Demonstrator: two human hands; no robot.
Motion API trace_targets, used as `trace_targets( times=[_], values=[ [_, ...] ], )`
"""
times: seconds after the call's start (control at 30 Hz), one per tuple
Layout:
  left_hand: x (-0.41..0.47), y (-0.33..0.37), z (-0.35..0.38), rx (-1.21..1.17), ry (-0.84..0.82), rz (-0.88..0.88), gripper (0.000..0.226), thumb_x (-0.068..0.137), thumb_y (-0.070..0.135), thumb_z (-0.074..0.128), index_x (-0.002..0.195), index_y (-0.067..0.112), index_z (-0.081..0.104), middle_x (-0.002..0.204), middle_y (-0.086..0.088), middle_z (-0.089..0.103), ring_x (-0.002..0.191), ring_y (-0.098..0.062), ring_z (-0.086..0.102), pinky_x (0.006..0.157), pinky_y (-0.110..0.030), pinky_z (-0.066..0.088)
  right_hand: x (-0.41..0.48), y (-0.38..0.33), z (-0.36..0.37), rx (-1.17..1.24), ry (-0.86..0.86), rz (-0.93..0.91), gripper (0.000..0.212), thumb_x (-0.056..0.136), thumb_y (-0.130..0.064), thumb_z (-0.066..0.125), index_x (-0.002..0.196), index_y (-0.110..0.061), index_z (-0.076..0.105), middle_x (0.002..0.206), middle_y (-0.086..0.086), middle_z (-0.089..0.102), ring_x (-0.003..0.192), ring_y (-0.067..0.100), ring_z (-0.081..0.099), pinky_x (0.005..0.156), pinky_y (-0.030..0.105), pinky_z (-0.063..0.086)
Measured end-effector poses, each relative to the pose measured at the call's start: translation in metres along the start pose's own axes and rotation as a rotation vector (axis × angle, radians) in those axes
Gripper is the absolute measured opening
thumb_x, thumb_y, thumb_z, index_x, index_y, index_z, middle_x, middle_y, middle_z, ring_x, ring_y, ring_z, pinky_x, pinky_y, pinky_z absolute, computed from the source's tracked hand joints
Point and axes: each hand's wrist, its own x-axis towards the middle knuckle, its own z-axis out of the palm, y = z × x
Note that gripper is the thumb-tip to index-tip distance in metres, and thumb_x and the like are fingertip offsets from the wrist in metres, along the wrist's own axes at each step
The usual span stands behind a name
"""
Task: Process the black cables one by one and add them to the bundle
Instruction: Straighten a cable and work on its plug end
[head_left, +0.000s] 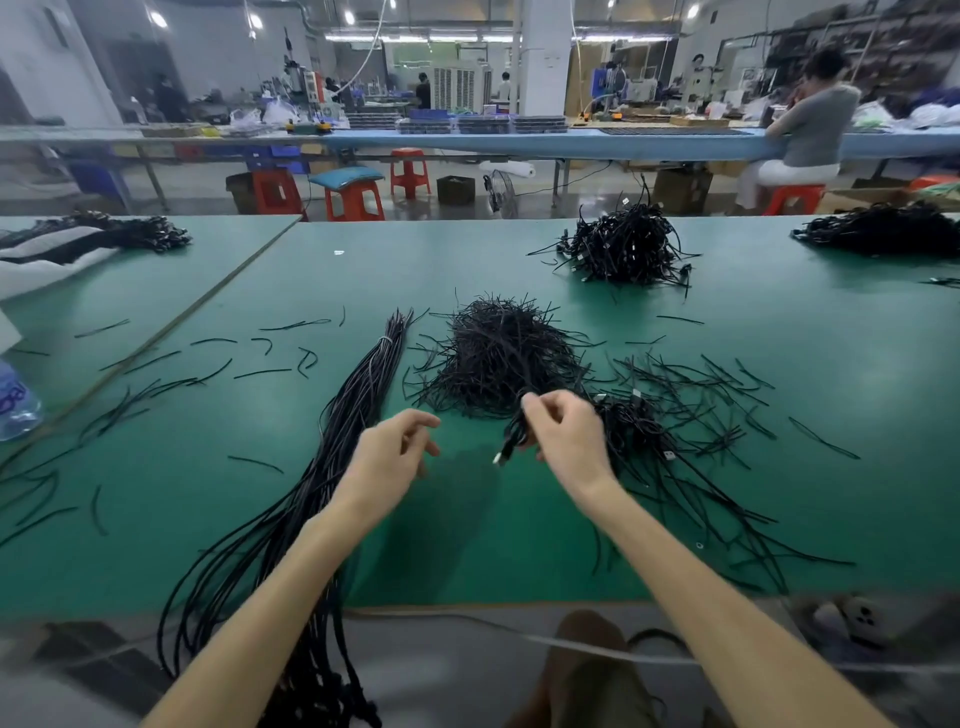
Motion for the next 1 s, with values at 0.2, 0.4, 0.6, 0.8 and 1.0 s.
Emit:
trace_targets(
  times=[0.2,0.4,0.6,0.8,1.0],
  values=[
    [0.02,-0.021,-0.017,0.532,0.322,0.053,0.027,0.098,0.004,0.057,0.124,0.005,0.065,0.122,-0.011,0.056,0.11,-0.031,0.055,0.099,-0.043,0.044,0.056,0.009,-0.062,-0.361,0.201,-0.002,0.018,0.106,-0.023,0.05,0.104,-0.005,0.054,0.084,0.006,0.061,0.063,0.013,0.054,0.053,0.023,0.04],
    [0.028,-0.045,-0.002,0.75,0.091,-0.286,0.049,0.106,0.011,0.036,0.15,-0.009,0.026,0.157,-0.03,0.024,0.146,-0.044,0.026,0.121,-0.051,0.023,0.068,0.05,-0.075,-0.61,0.224,0.085,0.027,0.107,-0.033,0.047,0.11,-0.007,0.054,0.113,0.012,0.057,0.09,0.027,0.058,0.078,0.041,0.05],
    [0.031,-0.052,-0.001,0.765,0.168,-0.274,0.039,0.093,-0.01,0.035,0.131,-0.007,0.04,0.136,-0.026,0.042,0.124,-0.04,0.044,0.108,-0.045,0.037,0.059,0.048,-0.06,-0.859,0.388,-0.155,0.034,0.102,-0.034,0.055,0.121,-0.006,0.053,0.124,0.014,0.045,0.117,0.032,0.04,0.097,0.042,0.032],
    [0.029,-0.048,-0.006,0.63,0.261,-0.241,0.027,0.089,-0.014,0.037,0.11,-0.001,0.047,0.109,-0.019,0.047,0.092,-0.029,0.045,0.088,-0.04,0.042,0.012,0.027,0.014,-0.62,0.073,-0.366,0.026,0.102,-0.031,0.056,0.119,-0.012,0.061,0.115,-0.001,0.047,0.103,0.008,0.031,0.089,0.023,0.023],
    [0.032,-0.047,-0.01,0.554,0.299,-0.244,0.016,0.097,-0.009,0.041,0.109,-0.003,0.049,0.112,-0.02,0.047,0.093,-0.033,0.05,0.087,-0.044,0.046,-0.018,0.026,0.096,-0.544,-0.222,-0.359,0.032,0.105,-0.036,0.049,0.13,-0.016,0.054,0.125,-0.001,0.046,0.116,0.017,0.041,0.104,0.033,0.036]
  ],
)
